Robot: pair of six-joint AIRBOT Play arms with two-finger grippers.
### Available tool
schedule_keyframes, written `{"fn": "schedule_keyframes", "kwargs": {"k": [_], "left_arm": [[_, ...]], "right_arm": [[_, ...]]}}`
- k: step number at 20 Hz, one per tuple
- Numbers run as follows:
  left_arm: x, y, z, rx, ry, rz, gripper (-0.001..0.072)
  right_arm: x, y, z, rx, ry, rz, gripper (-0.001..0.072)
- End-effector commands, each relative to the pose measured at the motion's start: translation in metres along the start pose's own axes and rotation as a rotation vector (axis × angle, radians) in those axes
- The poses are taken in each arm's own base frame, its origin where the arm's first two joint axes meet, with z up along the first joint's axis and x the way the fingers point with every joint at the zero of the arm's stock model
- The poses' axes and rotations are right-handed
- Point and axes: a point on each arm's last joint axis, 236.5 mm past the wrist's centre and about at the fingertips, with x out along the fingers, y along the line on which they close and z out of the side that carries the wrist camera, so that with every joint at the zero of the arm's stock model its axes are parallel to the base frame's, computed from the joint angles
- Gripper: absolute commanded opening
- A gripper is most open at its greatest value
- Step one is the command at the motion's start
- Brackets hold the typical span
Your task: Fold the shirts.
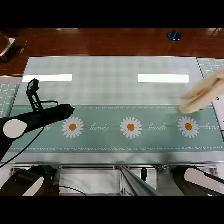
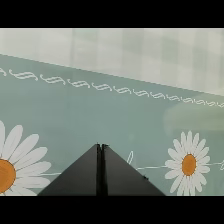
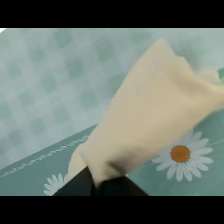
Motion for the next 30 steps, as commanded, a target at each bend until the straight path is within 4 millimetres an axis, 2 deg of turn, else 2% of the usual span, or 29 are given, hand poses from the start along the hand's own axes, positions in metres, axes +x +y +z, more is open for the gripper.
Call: {"fn": "schedule_keyframes", "kwargs": {"k": [1, 6, 8, 9, 11, 13, 14, 16, 17, 19, 21, 22, 23, 24, 25, 26, 27, 28, 29, 30], "left_arm": [[0.000, 0.000, 0.001, 0.001, -0.006, -0.001, 0.0019], [0.000, -0.001, 0.004, 0.001, -0.018, -0.004, 0.0020], [0.000, -0.001, 0.004, 0.001, -0.018, -0.004, 0.0020], [0.000, -0.001, 0.004, 0.002, -0.018, -0.004, 0.0019], [0.000, -0.001, 0.004, 0.005, -0.019, -0.004, 0.0019], [0.000, -0.010, 0.002, -0.039, -0.009, -0.043, 0.0019], [0.000, -0.019, 0.001, -0.025, -0.009, -0.069, 0.0020], [0.005, -0.030, 0.006, 0.103, -0.052, -0.092, 0.0019], [0.007, -0.032, 0.015, 0.108, -0.083, -0.096, 0.0019], [0.001, -0.036, 0.045, 0.136, -0.148, -0.090, 0.0019], [-0.026, -0.048, 0.101, 0.171, -0.273, -0.093, 0.0019], [-0.047, -0.059, 0.134, 0.179, -0.347, -0.101, 0.0019], [-0.068, -0.072, 0.162, 0.196, -0.407, -0.111, 0.0019], [-0.088, -0.091, 0.187, 0.228, -0.455, -0.129, 0.0018], [-0.102, -0.110, 0.203, 0.264, -0.479, -0.151, 0.0018], [-0.111, -0.131, 0.213, 0.292, -0.477, -0.179, 0.0018], [-0.110, -0.147, 0.215, 0.316, -0.456, -0.202, 0.0018], [-0.102, -0.160, 0.209, 0.340, -0.412, -0.220, 0.0018], [-0.085, -0.163, 0.196, 0.365, -0.355, -0.216, 0.0018], [-0.058, -0.159, 0.176, 0.406, -0.270, -0.185, 0.0018]], "right_arm": [[-0.013, -0.065, -0.038, 0.179, 0.017, -0.143, 0.0027], [-0.004, -0.165, -0.140, 0.440, 0.136, -0.389, 0.0028], [-0.012, -0.204, -0.182, 0.513, 0.184, -0.539, 0.0028], [-0.019, -0.221, -0.203, 0.566, 0.193, -0.627, 0.0028], [-0.023, -0.240, -0.231, 0.623, 0.176, -0.746, 0.0051], [-0.007, -0.247, -0.248, 0.643, 0.207, -0.764, 0.0414], [0.004, -0.247, -0.248, 0.632, 0.222, -0.737, 0.0406], [0.012, -0.250, -0.227, 0.553, 0.189, -0.722, 0.0406], [0.011, -0.251, -0.208, 0.494, 0.149, -0.721, 0.0405], [0.006, -0.243, -0.150, 0.385, 0.023, -0.695, 0.0399], [-0.004, -0.216, -0.075, 0.250, -0.125, -0.645, 0.0326], [-0.004, -0.186, -0.035, 0.172, -0.200, -0.576, 0.0259], [0.001, -0.145, 0.000, 0.096, -0.265, -0.462, 0.0135], [0.010, -0.088, 0.031, 0.012, -0.328, -0.301, 0.0036], [0.021, -0.028, 0.049, -0.073, -0.368, -0.137, 0.0028], [0.034, 0.035, 0.055, -0.169, -0.384, 0.025, 0.0028], [0.050, 0.083, 0.048, -0.257, -0.367, 0.129, 0.0028], [0.075, 0.119, 0.029, -0.362, -0.305, 0.171, 0.0028], [0.107, 0.141, 0.006, -0.452, -0.228, 0.161, 0.0028], [0.138, 0.147, -0.015, -0.532, -0.159, 0.111, 0.0028]]}}
